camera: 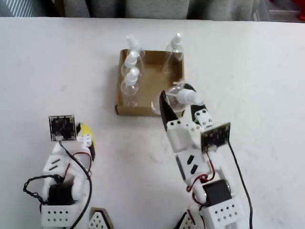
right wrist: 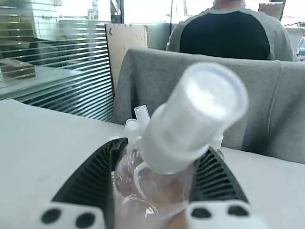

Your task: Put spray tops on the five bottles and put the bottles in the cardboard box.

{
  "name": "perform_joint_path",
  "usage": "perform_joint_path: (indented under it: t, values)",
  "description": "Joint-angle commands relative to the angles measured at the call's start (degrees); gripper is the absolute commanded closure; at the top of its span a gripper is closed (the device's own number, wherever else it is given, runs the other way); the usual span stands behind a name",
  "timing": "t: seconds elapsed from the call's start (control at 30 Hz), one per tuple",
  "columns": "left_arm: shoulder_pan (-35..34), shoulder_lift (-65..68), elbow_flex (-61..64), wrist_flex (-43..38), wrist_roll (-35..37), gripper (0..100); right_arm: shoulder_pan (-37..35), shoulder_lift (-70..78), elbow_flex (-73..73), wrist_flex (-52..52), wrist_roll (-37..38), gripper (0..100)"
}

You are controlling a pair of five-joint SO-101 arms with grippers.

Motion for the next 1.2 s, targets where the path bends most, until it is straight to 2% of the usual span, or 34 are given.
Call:
perform_joint_path:
  t: [0.0,0.1,0.3,0.43,0.6,0.87,1.17]
  values:
    - [-0.5,0.0,0.0,0.3,-0.4,98,0.7,13.8,-11.1,-1.6,-0.3,98.2]
    - [-0.5,0.0,0.0,1.0,-0.4,98,0.7,22.6,-15.7,-3.4,-0.2,98.2]
    - [-0.5,0.0,0.0,1.8,-0.4,98,2.5,39.2,-19.3,-17.3,-0.1,98.2]
    - [-0.5,0.0,0.0,1.8,-2.4,98,5.3,50.9,-23.7,-22.0,-0.4,98.2]
    - [-0.5,0.0,0.0,1.8,-7.7,98,6.5,65.5,-32.0,-22.3,-0.5,98.2]
    - [-0.5,0.0,0.0,1.8,-7.9,98,6.7,82.9,-43.2,-22.3,-0.1,98.2]
    - [-0.5,0.0,0.0,1.8,-7.9,98,10.9,93.1,-51.3,-22.1,0.0,98.2]
